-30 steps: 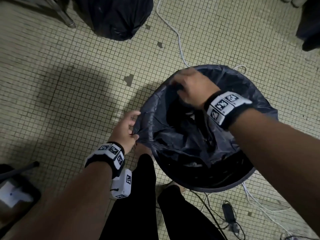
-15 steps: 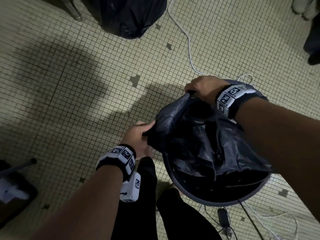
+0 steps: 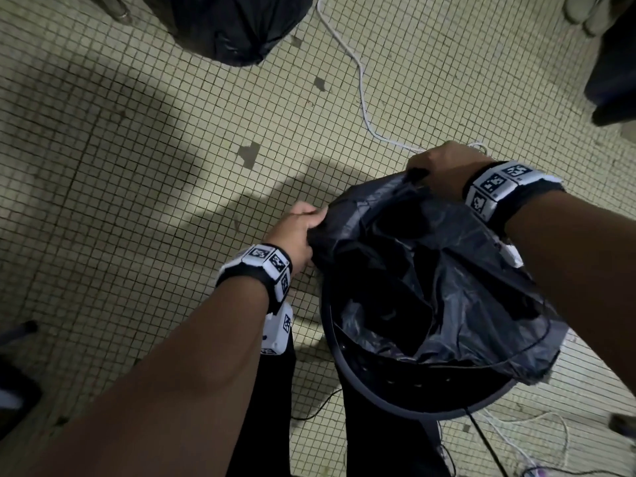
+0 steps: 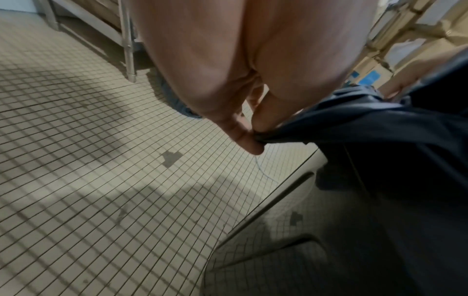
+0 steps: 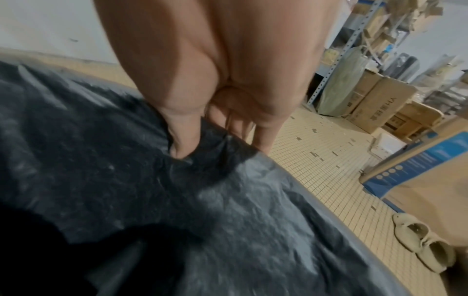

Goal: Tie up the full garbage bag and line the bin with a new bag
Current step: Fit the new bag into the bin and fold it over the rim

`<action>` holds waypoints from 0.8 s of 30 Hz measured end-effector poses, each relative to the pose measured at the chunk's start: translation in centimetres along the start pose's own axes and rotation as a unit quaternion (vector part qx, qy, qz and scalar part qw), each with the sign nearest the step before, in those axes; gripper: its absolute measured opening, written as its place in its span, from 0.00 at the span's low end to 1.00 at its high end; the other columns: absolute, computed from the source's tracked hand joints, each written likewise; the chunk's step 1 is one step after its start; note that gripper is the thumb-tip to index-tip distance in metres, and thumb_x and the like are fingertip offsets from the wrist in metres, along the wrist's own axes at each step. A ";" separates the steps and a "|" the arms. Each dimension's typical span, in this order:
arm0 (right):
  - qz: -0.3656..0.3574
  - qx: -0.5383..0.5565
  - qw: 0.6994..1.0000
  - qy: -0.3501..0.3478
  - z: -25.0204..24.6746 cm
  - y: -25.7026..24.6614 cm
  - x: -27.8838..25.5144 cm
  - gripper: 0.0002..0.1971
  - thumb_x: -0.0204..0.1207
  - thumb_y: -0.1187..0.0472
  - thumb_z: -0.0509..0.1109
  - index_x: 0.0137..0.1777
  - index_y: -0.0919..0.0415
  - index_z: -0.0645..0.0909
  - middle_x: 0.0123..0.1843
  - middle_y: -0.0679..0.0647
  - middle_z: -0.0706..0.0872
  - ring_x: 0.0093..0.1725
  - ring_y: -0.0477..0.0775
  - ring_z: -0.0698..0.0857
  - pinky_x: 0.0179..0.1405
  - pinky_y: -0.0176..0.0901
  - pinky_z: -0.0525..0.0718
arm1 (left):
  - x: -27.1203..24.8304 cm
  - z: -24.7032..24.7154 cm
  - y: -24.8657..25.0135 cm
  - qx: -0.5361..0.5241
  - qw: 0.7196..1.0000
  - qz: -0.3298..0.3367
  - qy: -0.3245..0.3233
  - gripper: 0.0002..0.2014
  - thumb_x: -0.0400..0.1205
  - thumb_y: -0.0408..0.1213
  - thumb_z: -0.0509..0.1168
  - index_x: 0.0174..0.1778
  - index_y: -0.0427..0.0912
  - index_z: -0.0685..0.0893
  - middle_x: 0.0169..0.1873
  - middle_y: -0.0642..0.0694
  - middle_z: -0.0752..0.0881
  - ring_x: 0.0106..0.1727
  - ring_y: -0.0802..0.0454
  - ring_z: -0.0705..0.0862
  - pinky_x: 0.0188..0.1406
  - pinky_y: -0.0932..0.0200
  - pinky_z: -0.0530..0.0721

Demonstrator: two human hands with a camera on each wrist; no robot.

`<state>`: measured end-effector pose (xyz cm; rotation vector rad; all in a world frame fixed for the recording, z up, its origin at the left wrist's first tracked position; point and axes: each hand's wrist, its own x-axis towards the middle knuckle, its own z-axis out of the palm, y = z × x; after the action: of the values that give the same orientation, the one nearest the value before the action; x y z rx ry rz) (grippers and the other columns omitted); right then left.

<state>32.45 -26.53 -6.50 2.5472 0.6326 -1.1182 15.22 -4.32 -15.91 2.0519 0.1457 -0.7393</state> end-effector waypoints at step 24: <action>0.024 0.148 0.988 0.033 -1.8 -4.6 3.7 0.09 0.78 0.68 0.74 0.51 0.55 0.92 0.60 0.57 0.88 0.56 0.59 0.88 0.53 0.52 0.89 | 1.6 -0.3 2.0 -0.064 0.995 -0.068 0.045 0.36 0.80 0.19 0.64 0.76 0.63 0.75 0.67 0.49 0.80 0.63 0.50 0.83 0.52 0.56 0.86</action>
<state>33.53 -20.81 -8.44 2.8427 0.4463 -1.1929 17.35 -5.51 -15.25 1.9670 0.3774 -0.7022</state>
